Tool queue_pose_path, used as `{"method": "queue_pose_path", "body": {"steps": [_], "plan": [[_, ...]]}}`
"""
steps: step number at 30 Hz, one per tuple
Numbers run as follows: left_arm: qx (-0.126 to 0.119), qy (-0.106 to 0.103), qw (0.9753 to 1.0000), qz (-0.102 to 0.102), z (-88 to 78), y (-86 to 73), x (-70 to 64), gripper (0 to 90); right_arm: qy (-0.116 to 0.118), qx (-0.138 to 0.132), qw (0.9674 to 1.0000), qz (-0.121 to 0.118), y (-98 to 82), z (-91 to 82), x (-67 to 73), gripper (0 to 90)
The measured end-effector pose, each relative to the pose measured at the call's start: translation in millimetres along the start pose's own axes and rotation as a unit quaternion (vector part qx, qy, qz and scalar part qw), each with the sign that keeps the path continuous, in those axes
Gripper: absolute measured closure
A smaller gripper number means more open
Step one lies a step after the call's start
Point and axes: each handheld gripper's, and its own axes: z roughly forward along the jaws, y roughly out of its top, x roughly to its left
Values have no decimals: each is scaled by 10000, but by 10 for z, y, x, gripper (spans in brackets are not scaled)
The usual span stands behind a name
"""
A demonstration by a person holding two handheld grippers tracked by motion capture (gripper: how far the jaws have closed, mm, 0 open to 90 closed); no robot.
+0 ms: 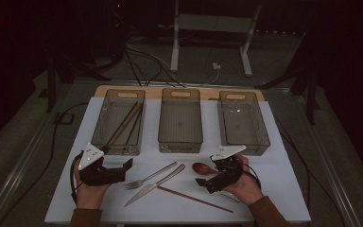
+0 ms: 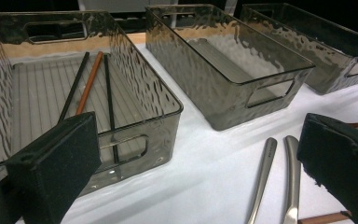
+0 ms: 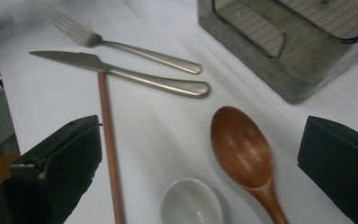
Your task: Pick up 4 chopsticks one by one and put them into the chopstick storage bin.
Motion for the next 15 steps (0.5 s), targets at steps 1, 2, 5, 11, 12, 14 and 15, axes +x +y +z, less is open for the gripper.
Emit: {"method": "queue_pose_path", "body": {"steps": [1, 2, 5, 11, 12, 14, 15], "plan": [[-1, -10, 10000, -7, 4, -1, -2, 6, 6, 33, 10000, 27, 3, 11, 20, 0], [13, -7, 10000, 0, 7, -2, -5, 6, 18, 56, 10000, -5, 2, 24, 30, 0], [32, 8, 10000, -2, 15, -6, -9, 6, 66, 121, 9999, -7, 0, 54, 58, 8], [56, -3, 10000, 28, 23, -5, -25, 6, 74, 235, 9997, -36, -26, 113, 109, 33], [59, -3, 10000, 28, 26, -6, -27, 6, 54, 259, 9996, -56, -28, 123, 121, 34], [68, -10, 10000, 19, 31, -9, -29, 6, 63, 297, 9995, -62, -28, 137, 141, 49], [86, -14, 10000, 32, 33, -10, -29, 6, 38, 292, 9995, -75, -29, 141, 148, 52]]}}
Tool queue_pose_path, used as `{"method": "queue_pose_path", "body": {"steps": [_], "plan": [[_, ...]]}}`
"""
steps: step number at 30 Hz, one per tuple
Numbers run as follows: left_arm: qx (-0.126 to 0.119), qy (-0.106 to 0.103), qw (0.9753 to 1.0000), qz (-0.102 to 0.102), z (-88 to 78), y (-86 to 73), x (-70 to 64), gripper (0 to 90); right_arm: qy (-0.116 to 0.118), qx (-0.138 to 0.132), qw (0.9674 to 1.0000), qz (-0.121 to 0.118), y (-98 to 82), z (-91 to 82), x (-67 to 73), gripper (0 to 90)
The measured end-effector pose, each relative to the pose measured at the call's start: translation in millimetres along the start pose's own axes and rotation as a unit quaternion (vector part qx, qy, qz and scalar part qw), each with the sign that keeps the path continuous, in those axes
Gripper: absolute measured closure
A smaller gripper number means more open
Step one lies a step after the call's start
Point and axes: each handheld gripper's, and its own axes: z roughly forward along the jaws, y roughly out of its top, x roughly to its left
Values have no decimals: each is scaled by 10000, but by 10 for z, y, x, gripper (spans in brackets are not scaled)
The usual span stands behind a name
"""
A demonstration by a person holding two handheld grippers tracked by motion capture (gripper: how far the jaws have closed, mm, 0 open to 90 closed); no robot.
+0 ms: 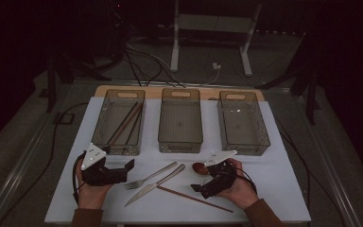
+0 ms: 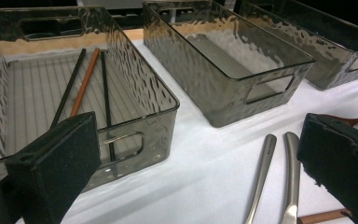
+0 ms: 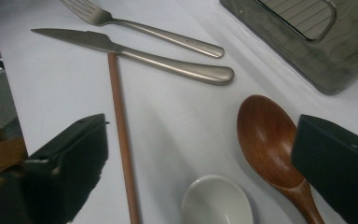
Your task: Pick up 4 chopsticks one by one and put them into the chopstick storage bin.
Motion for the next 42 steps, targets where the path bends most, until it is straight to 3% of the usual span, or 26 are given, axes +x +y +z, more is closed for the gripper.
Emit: {"method": "queue_pose_path", "body": {"steps": [23, 33, 42], "plan": [[34, 4, 10000, 3, 13, -13, -20, 6, 61, 235, 9995, -223, -8, 116, 77, 170], [29, -5, 10000, -18, 15, -13, -13, 6, 85, 433, 9975, -555, 19, 220, 186, 345], [48, -9, 10000, -4, 20, -20, -19, 6, 282, 557, 9955, -707, 31, 358, 322, 511]]}}
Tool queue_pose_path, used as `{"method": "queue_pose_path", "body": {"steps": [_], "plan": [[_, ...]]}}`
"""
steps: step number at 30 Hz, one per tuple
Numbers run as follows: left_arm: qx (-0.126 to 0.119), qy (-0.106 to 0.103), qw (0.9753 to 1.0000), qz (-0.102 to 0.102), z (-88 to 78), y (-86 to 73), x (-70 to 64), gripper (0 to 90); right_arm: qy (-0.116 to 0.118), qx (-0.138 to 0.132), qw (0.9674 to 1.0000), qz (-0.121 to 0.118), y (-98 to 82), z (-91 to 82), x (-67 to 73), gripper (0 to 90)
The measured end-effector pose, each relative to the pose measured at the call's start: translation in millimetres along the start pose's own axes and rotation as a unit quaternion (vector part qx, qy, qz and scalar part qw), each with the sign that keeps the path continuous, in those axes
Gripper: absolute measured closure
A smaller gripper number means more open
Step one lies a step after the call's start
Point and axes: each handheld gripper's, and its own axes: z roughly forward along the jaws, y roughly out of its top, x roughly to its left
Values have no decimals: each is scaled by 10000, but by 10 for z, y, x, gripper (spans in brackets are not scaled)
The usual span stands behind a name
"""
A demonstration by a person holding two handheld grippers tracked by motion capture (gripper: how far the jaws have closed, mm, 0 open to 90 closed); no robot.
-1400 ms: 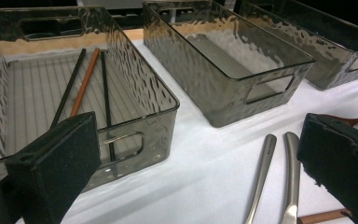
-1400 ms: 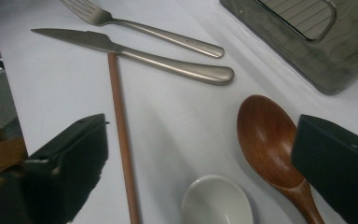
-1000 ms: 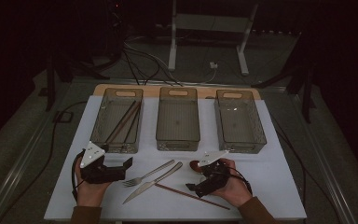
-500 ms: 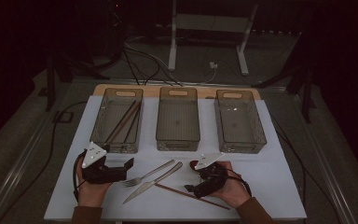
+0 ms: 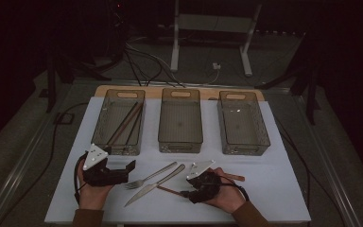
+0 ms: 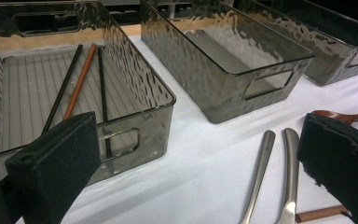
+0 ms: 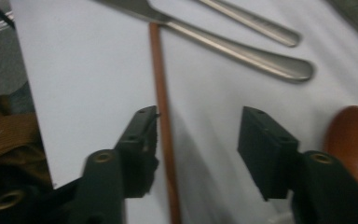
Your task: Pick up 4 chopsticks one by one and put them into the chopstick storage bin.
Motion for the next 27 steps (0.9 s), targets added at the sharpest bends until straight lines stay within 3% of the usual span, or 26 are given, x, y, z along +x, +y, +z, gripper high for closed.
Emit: {"method": "queue_pose_path", "body": {"steps": [6, 10, 15, 19, 27], "plan": [[27, -6, 10000, 5, 10, -6, 2, 6, 109, 110, 9999, 12, 19, 92, 79, 622], [33, -4, 10000, 7, 12, -10, 3, 6, 161, 230, 9995, -128, 23, 146, 110, 689], [35, -10, 10000, 2, 17, -13, 4, 6, -44, 276, 9991, -331, 2, 145, 159, 832], [57, -15, 10000, 8, 23, -17, 2, 6, -70, 334, 9982, -498, -3, 133, 178, 850], [67, -36, 10000, 9, 29, -16, -1, 6, -23, 329, 9986, -419, -34, 94, 178, 854]]}}
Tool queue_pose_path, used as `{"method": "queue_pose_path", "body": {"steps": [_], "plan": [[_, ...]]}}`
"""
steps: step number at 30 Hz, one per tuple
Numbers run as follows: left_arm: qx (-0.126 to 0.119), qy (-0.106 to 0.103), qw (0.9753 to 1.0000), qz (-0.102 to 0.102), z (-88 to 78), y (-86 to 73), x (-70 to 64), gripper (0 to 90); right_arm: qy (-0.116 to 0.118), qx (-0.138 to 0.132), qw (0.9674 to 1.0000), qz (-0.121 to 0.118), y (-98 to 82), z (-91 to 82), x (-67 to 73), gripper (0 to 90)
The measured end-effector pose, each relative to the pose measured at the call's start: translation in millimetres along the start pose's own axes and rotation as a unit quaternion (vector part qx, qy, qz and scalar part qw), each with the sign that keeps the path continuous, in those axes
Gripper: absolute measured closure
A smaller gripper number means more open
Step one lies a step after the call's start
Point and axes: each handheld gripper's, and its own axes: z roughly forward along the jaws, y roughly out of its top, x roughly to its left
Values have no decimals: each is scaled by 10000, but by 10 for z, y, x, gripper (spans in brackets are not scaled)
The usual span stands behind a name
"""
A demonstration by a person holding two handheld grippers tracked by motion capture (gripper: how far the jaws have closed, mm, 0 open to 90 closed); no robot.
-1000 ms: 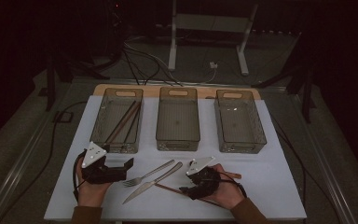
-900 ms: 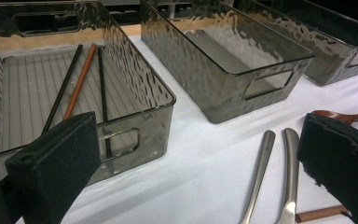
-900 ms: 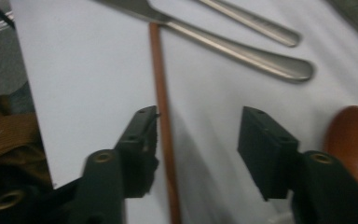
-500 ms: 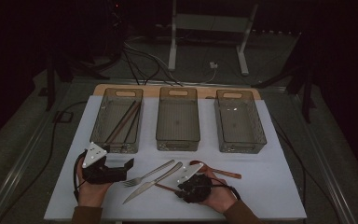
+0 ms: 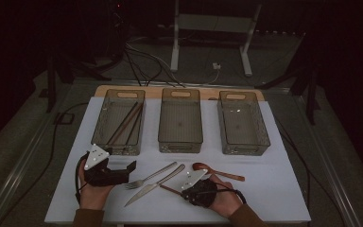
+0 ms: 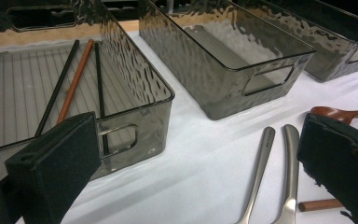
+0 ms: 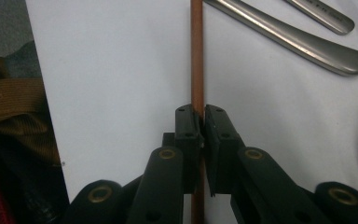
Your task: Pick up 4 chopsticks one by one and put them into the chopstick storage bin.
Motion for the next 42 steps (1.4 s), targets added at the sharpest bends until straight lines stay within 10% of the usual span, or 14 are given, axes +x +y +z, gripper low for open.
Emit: {"method": "queue_pose_path", "body": {"steps": [11, 27, 42], "plan": [[-15, -104, 9999, -9, 11, 13, -41, 7, -81, -602, 9975, 354, 15, -267, -150, 854], [117, -732, 9972, 125, 236, 102, -380, 7, -628, -1818, 9759, 1027, 281, -653, -402, 854], [342, -1716, 9845, 117, 605, 229, -921, 31, -800, -2424, 9578, 1322, 533, -665, -437, 854]]}}
